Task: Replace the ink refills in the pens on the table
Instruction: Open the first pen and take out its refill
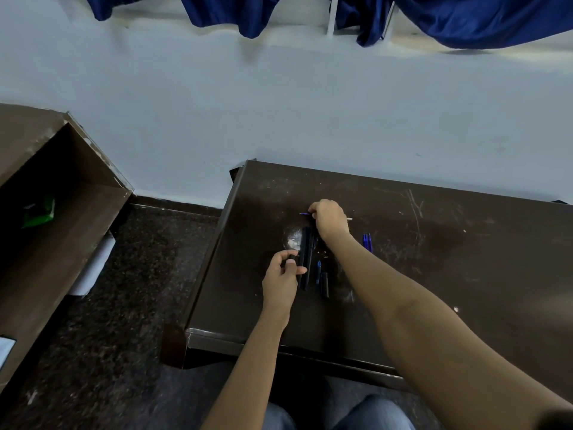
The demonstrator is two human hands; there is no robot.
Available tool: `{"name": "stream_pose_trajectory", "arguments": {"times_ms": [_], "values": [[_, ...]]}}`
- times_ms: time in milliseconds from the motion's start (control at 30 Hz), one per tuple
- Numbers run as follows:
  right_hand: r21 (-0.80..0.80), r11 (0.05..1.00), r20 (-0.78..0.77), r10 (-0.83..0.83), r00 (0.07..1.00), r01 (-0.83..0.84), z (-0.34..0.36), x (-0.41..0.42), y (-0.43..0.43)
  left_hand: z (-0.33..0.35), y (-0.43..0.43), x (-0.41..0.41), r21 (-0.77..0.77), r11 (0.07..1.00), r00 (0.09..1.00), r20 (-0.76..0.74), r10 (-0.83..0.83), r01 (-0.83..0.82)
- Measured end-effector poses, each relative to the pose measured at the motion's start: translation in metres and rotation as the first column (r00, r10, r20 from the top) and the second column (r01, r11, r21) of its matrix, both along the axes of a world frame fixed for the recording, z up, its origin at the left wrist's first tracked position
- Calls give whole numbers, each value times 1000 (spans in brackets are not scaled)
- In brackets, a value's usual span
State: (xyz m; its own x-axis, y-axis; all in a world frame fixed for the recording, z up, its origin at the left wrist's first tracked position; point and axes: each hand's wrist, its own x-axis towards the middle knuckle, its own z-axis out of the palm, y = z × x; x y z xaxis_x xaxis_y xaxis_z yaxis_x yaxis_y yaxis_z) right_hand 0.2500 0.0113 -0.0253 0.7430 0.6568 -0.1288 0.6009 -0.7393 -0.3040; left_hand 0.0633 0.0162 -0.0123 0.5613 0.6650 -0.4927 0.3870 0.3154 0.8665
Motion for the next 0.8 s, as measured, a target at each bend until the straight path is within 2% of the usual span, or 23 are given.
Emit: {"name": "stream_pose_trajectory", "arguments": {"times_ms": [200, 467, 533, 600, 633, 667, 800], "values": [[5, 1000, 38, 19, 999, -19, -4, -1, 0, 0, -3, 1, -9, 1000, 1000, 7, -2, 2], [-77, 992, 27, 104, 994, -102, 12, 2, -5, 3, -12, -1, -14, 1000, 1000, -2, -23, 23], [54, 999, -1, 1, 1000, -1, 15, 1, -16, 3, -15, -1, -19, 999, 1000, -5, -29, 29], [225, 959, -42, -168, 985, 173, 19, -2, -36, 5, -17, -3, -19, 999, 999, -12, -36, 36], [252, 935, -66, -240, 968, 249, 20, -3, -48, 6, -18, -3, -16, 999, 999, -21, -37, 36], [225, 924, -87, -298, 951, 310, 21, -4, -61, 8, -18, -4, -14, 999, 999, -28, -40, 40], [-69, 884, -136, -468, 873, 463, 23, -12, -107, 16, -24, -5, -29, 996, 995, -61, -80, 78]]}}
